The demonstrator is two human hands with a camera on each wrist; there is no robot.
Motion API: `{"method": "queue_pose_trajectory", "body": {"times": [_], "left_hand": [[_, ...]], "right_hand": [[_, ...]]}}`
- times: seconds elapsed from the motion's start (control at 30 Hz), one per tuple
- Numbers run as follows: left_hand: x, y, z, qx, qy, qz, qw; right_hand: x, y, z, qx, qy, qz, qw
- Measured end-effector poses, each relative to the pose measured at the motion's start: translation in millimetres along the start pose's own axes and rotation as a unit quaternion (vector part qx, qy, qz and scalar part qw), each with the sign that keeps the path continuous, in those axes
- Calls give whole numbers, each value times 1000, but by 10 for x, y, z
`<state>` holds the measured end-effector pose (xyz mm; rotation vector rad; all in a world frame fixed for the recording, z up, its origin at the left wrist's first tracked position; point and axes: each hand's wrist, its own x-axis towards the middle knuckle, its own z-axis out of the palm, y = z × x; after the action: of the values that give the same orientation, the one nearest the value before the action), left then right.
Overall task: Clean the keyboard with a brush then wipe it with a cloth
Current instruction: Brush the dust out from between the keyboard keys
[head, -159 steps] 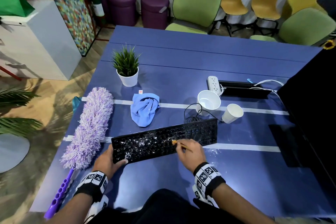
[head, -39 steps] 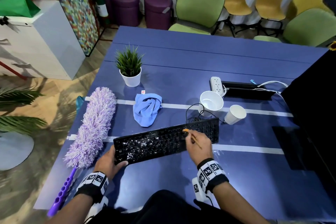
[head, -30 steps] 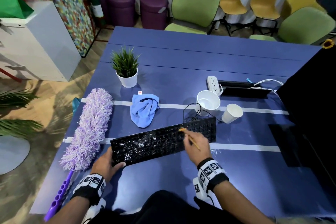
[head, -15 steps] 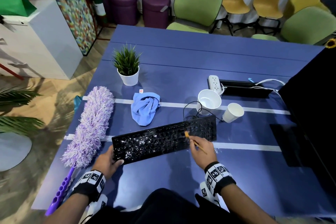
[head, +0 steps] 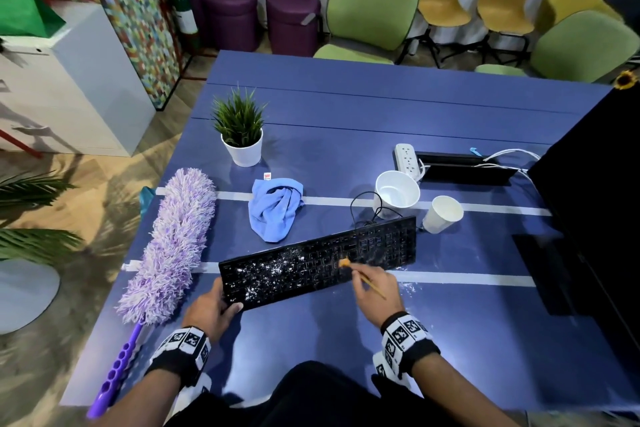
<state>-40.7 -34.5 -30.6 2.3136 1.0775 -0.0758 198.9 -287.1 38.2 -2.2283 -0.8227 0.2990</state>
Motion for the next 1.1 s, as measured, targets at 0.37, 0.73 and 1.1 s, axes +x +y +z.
{"method": "queue_pose_trajectory", "body": {"times": [0.37, 0.73, 1.1], "left_hand": [[-68, 86, -70, -11, 4, 11, 1000], [-96, 136, -108, 0, 10, 17, 1000], [-102, 146, -126, -7, 9, 16, 1000]], "right_hand": [[8, 143, -126, 10, 59, 49, 997], [47, 208, -187, -36, 23, 92, 995], [97, 256, -304, 1, 112, 70, 991]]}}
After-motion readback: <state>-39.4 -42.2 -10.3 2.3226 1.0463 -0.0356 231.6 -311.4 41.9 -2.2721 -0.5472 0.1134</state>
